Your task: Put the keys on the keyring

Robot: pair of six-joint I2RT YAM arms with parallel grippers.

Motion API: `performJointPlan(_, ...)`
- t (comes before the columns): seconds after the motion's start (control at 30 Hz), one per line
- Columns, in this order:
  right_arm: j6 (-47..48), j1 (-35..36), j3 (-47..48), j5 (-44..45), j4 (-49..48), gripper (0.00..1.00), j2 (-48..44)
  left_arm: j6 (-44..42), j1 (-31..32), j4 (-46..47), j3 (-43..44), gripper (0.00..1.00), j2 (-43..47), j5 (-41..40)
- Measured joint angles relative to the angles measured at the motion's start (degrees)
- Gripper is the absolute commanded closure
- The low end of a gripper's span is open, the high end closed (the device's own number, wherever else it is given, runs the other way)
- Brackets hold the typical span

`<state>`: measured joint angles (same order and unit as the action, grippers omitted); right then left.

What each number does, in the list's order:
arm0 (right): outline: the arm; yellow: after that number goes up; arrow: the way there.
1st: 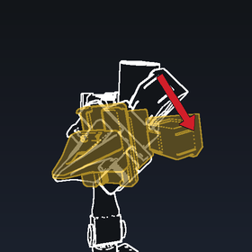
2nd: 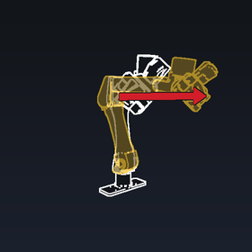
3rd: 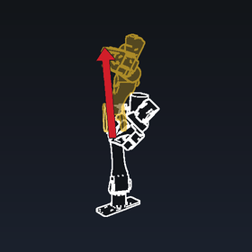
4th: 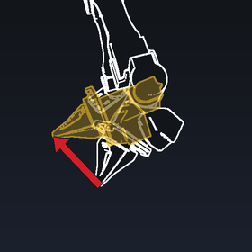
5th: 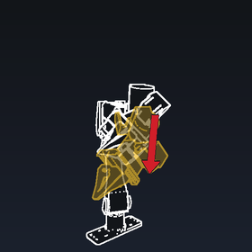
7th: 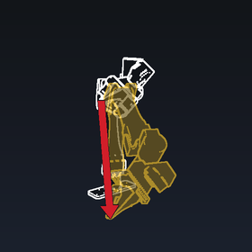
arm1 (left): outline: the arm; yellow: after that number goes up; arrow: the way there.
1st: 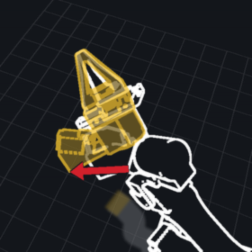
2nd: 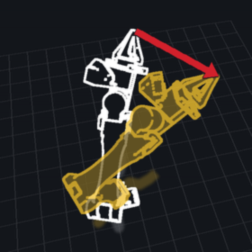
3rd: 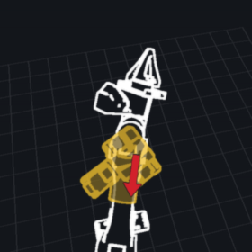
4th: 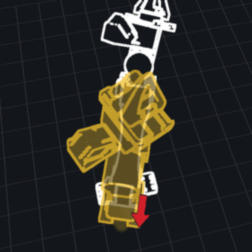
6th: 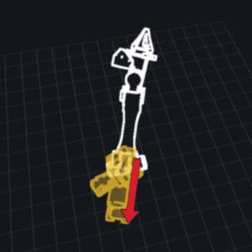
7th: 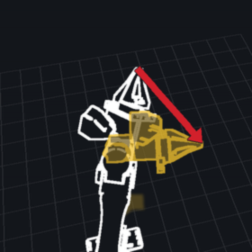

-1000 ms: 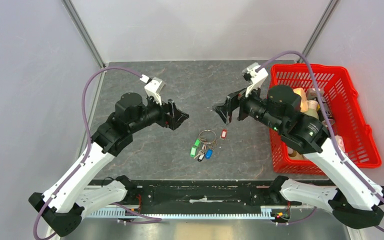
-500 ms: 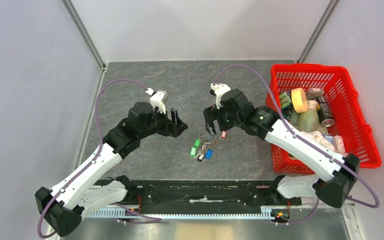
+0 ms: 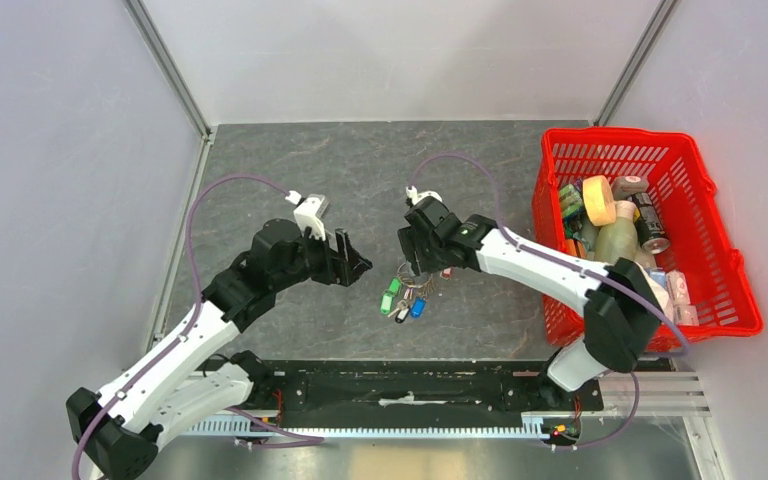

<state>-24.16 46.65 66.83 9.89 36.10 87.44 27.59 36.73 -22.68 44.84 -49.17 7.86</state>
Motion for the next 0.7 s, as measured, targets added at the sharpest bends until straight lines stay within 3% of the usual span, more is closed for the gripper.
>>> performJointPlan(0.07, -1.2, -0.02, 0.09, 1.44, -0.66, 0.38, 2.51, 0.28, 0.0, 0.2, -0.48, 0.19, 0.94, 0.42)
performJointPlan(0.2, -3.08, -0.81, 0.92, 3.15, -1.4, 0.43, 7.13, 0.66, 0.0, 0.42, -1.11, 0.19, 3.06, 1.36)
performJointPlan(0.47, -4.55, -5.92, 1.09, 2.43, -4.79, 0.47, 10.34, 0.7, 0.0, 0.42, -1.25, 0.19, 4.92, 1.53)
performJointPlan(0.7, -4.55, -5.99, 1.36, 0.07, -6.58, 0.52, 16.04, 0.7, 0.0, 0.55, -1.75, 0.19, 3.43, 2.27)
